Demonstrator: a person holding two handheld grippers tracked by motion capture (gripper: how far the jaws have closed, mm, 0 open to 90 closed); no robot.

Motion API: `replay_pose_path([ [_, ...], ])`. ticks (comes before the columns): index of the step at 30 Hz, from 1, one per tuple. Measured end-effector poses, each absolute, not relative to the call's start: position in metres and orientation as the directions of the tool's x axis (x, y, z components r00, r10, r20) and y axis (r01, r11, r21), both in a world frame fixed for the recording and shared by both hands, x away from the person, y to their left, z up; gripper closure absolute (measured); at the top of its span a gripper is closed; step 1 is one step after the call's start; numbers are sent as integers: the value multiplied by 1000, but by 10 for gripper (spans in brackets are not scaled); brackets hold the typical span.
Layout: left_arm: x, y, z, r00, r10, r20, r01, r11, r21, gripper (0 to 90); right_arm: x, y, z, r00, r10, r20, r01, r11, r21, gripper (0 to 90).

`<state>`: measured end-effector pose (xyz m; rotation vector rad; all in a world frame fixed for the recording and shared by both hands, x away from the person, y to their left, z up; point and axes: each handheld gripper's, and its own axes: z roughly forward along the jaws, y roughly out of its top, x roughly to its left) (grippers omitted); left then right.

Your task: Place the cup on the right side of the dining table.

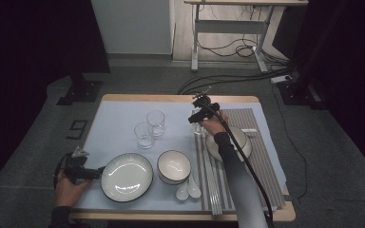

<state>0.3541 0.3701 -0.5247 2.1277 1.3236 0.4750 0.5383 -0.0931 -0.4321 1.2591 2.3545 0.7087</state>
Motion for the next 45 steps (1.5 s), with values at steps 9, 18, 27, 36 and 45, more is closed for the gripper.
replay_pose_path([
  [9, 354, 370, -525, 444, 896, -4, 689, -338, 642, 0, 521, -91, -418, -577, 812, -92, 622, 509, 595, 21],
  [18, 354, 370, -525, 444, 896, -4, 688, -338, 642, 0, 501, -100, -407, -601, 795, -82, 593, 512, 621, 8],
  [27, 354, 370, -525, 444, 896, -4, 688, -338, 642, 0, 481, -116, -400, -617, 782, -92, 573, 526, 628, 8],
  [36, 354, 370, -525, 444, 896, -1, 688, -339, 642, 0, 460, -131, -395, -630, 771, -94, 557, 533, 637, 8],
  [45, 354, 370, -525, 443, 896, -4, 688, -337, 642, 0, 442, -150, -397, -635, 766, -102, 548, 539, 640, 9],
])
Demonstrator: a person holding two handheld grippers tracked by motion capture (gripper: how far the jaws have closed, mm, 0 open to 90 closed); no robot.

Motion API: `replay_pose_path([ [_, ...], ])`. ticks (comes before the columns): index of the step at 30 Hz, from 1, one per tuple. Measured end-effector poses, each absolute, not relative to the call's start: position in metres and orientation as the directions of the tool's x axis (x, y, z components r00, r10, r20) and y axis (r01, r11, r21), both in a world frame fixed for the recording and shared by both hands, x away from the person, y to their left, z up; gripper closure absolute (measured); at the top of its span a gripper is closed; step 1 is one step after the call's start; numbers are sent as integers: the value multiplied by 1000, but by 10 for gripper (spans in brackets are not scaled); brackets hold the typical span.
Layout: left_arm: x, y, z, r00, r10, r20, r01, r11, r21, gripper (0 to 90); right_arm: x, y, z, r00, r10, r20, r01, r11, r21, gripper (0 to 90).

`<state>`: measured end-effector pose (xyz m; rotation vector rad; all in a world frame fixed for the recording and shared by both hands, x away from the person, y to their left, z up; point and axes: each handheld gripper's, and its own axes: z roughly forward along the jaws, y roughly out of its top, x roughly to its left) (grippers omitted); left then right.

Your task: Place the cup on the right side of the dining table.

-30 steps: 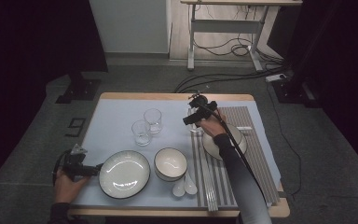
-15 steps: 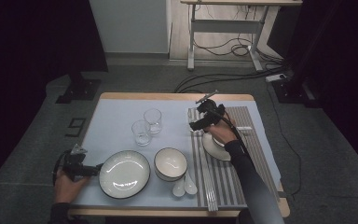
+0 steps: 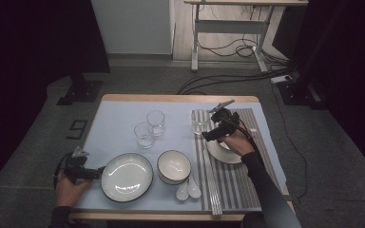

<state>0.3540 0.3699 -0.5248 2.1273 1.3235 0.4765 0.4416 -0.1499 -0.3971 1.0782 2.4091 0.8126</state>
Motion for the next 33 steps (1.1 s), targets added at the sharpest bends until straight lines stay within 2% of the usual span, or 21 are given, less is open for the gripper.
replay_pose_path([
  [33, 354, 370, -525, 444, 896, -1, 688, -341, 641, 0, 379, -205, -437, -625, 775, -96, 526, 509, 681, 0],
])
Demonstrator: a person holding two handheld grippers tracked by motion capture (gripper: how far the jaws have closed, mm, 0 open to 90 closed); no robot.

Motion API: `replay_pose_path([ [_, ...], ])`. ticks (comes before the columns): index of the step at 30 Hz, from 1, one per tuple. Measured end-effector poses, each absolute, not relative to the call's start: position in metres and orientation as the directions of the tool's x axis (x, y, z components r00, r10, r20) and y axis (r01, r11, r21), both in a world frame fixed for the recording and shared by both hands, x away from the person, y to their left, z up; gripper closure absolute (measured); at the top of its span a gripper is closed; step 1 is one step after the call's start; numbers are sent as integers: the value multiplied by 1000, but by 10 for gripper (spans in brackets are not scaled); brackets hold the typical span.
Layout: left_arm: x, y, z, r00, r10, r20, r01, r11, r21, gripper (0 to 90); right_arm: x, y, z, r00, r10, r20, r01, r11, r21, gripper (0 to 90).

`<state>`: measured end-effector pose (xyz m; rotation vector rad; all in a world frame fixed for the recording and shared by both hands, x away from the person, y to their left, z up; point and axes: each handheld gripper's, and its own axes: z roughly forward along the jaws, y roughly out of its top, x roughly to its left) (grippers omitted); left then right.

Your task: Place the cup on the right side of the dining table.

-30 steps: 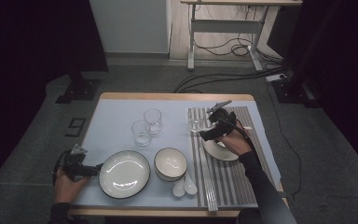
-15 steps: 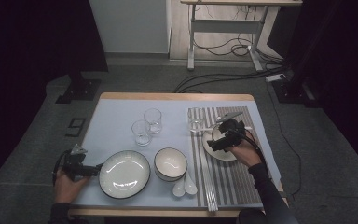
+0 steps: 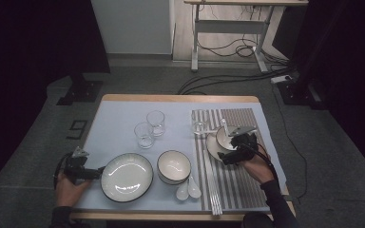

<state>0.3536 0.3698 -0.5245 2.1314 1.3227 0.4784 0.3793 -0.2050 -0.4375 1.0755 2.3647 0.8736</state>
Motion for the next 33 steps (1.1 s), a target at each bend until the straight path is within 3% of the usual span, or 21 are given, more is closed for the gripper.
replay_pose_path([
  [33, 353, 369, -525, 443, 897, 0, 687, -339, 643, 0, 328, -257, -507, -509, 860, -29, 616, 387, 686, 0],
])
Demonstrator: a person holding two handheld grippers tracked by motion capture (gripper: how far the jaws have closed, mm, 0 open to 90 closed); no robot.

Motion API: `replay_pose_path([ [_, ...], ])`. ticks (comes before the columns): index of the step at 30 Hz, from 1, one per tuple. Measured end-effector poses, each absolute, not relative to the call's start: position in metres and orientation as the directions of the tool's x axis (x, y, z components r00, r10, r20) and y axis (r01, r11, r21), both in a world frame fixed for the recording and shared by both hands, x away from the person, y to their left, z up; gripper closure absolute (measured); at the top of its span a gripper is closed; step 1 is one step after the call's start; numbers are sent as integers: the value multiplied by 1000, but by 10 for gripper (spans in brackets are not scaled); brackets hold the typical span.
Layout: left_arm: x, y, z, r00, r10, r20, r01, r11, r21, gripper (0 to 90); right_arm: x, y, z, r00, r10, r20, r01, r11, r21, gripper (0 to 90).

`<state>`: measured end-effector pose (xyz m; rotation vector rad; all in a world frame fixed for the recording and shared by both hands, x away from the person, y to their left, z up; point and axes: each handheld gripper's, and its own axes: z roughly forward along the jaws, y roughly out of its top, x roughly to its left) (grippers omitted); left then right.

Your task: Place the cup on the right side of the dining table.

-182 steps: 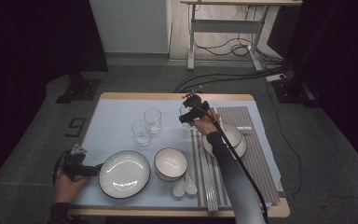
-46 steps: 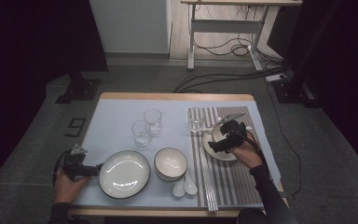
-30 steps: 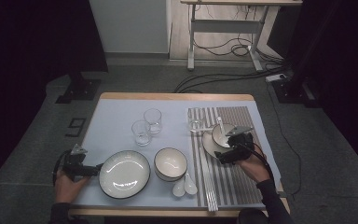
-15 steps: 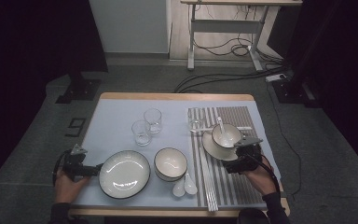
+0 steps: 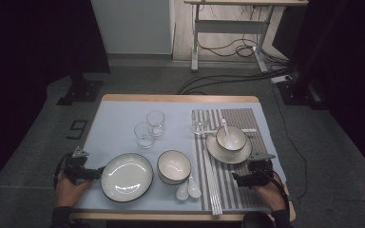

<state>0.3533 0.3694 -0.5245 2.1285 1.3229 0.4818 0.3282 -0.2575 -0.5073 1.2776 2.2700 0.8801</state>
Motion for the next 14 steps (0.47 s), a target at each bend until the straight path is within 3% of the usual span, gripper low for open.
replay_pose_path([
  [7, 353, 369, -525, 443, 897, 0, 687, -339, 643, 0, 327, -259, -530, -502, 865, 1, 642, 372, 671, 0],
  [14, 354, 370, -525, 443, 896, -2, 688, -339, 642, 0, 325, -262, -537, -493, 870, 11, 610, 337, 717, 0],
])
